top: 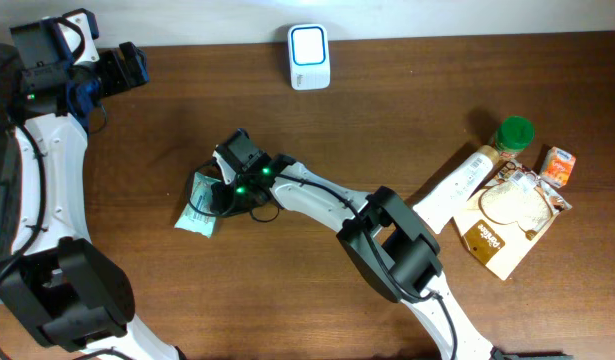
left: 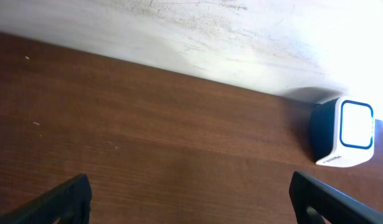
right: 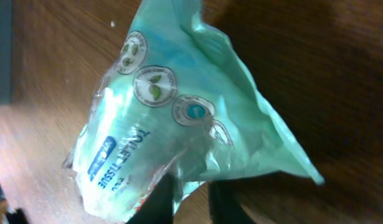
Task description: Scan the item barcode
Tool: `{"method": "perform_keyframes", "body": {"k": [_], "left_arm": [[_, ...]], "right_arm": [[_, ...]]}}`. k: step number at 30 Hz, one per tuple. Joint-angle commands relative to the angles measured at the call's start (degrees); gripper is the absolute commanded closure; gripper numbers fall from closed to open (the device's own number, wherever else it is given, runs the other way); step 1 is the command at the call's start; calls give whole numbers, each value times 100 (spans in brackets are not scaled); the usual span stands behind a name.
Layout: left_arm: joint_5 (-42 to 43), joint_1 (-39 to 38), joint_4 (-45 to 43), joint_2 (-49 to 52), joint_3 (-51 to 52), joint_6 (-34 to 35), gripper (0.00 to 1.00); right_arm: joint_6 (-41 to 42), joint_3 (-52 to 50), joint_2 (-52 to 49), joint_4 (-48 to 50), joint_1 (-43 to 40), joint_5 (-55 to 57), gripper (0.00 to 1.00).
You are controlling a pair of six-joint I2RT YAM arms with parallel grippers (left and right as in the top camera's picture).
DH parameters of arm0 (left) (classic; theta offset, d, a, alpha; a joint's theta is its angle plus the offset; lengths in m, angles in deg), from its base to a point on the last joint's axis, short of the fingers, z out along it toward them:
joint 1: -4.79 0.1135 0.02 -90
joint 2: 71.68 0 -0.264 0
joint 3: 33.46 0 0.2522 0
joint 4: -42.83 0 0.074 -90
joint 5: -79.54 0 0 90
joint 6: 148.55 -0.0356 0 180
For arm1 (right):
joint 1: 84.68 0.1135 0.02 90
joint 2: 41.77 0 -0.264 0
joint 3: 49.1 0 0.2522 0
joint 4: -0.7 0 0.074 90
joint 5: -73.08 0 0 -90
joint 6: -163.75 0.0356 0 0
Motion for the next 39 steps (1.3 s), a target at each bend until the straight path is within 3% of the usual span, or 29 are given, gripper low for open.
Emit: {"method": "perform_keyframes", "body": {"k": [1,6,15,16,17,19,22,23,25,26,35,37,39], "left_arm": [[4,-11,-11,39,-57,-109,1],[4,-11,-11,39,-57,-109,1],[7,-11,-11,37,-57,-109,1],[4,-11,-11,39,-57,-109,1],[4,-11,-11,39,-57,-109,1],[4,-11,-9,39,-57,-109,1],[4,-11,-9,39,-57,-109,1],[4,-11,-11,39,-57,-109,1],[4,-11,-11,39,-57,-109,1],[4,-11,-9,37,-57,-109,1],[4,-11,-11,39,-57,-109,1],[4,-11,-11,39,-57,-109,1],[4,-11,-11,39,-57,-109,1]], "right_arm": [[-2,-74,-140,-52,-83,-46,96],[-184,-72,92,-284,-437,-675,96],[-918,-61,745,-1377,-741,-149,94],[-929,-61,772,-1377,-737,-269,84],[-927,-61,811,-1373,-734,-476,66],[-922,-63,822,-1263,-730,-1119,41],[-599,-68,750,-1067,-651,-1864,35],[-323,-72,706,-1051,-592,-1694,34],[278,-79,551,-973,-417,-1019,20],[431,-81,509,-911,-350,-800,18],[584,-81,-127,-173,-92,-87,21],[584,-81,-210,-181,-98,-90,28],[579,-81,-221,-197,-103,-85,42]]}}
